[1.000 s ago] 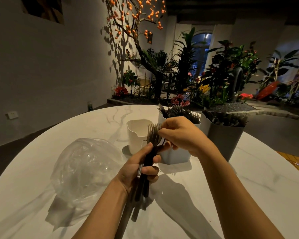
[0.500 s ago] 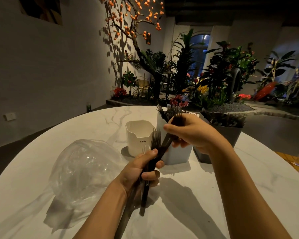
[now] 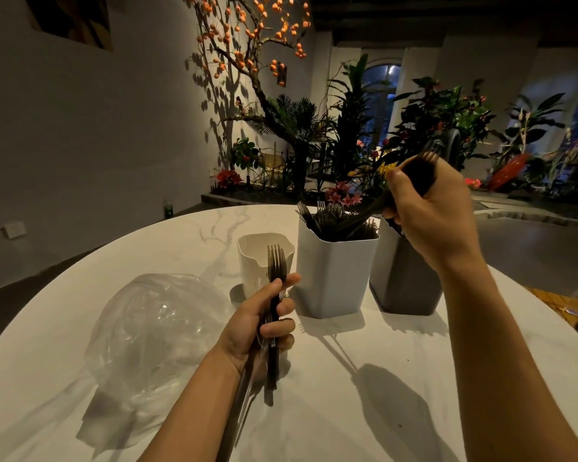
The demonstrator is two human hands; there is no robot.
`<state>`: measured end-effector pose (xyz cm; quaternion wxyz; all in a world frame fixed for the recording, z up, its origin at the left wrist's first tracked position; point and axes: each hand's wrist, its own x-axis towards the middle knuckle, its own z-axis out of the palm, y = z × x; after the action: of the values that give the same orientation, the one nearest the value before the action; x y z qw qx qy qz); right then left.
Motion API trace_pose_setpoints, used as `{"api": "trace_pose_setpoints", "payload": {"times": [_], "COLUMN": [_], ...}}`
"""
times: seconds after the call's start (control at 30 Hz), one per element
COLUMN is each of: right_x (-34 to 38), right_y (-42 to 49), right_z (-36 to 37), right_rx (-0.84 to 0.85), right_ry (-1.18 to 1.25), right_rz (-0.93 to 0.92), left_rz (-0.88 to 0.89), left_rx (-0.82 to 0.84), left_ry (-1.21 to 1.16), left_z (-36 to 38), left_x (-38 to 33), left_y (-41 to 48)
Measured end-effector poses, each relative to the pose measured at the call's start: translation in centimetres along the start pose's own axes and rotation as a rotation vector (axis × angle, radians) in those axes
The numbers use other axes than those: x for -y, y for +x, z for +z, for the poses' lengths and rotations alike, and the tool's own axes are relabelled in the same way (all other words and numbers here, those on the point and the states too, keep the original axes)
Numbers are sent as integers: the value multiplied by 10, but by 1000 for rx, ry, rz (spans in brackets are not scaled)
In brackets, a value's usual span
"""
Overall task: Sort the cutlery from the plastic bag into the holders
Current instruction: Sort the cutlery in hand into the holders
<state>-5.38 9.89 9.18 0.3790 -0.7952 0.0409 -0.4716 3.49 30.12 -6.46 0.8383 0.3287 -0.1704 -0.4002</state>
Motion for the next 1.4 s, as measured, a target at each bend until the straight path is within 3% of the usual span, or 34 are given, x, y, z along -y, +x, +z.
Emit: {"api": "trace_pose_setpoints", "payload": {"times": [0.13, 0.23, 0.37, 0.53, 0.6, 0.67, 0.8, 0.9, 1.0, 1.07, 1.1, 1.17, 1.27, 1.4], "right_x": [-8, -29, -47, -43, -41, -41, -41, -40, -27, -14, -7, 4, 9, 5], "right_y": [-8, -15, -21, -20, -23, -28, -36, -33, -34, -38, -38, -39, -46, -50], "right_z": [23, 48, 67, 64, 67, 74, 82, 80, 79, 82, 83, 87, 98, 99], "right_rx": [100, 177, 69, -114, -116, -41, 293, 375, 206, -13, -34, 134, 475, 596], "right_ry": [-119, -370, -647, -422, -417, -460, -678, -759, -705, -518, -423, -367, -554, -459], "right_rz": [-38, -55, -79, -289, -366, -349, -115, -78, -218, -384, -384, -193, 88, 192], "left_rz": [-2, -3, -5, -13, -9, -4, -2, -1, -9, -13, -8, 6, 33, 94], "left_rx": [-14, -20, -23, -29, -31, -33, -29, -34, -38, -28, -27, -27, -23, -46], "left_ry": [-3, 22, 43, 45, 41, 51, 52, 61, 53, 45, 49, 55, 80, 162], "left_z": [-1, 1, 1, 1, 1, 0, 1, 2, 1, -1, -1, -1, 2, 4], "left_x": [1, 0, -1, -1, -1, 0, -1, -1, 0, 1, 1, 2, 3, 5], "left_y": [1, 1, 1, 2, 2, 2, 2, 2, 2, 3, 2, 2, -1, -3]}}
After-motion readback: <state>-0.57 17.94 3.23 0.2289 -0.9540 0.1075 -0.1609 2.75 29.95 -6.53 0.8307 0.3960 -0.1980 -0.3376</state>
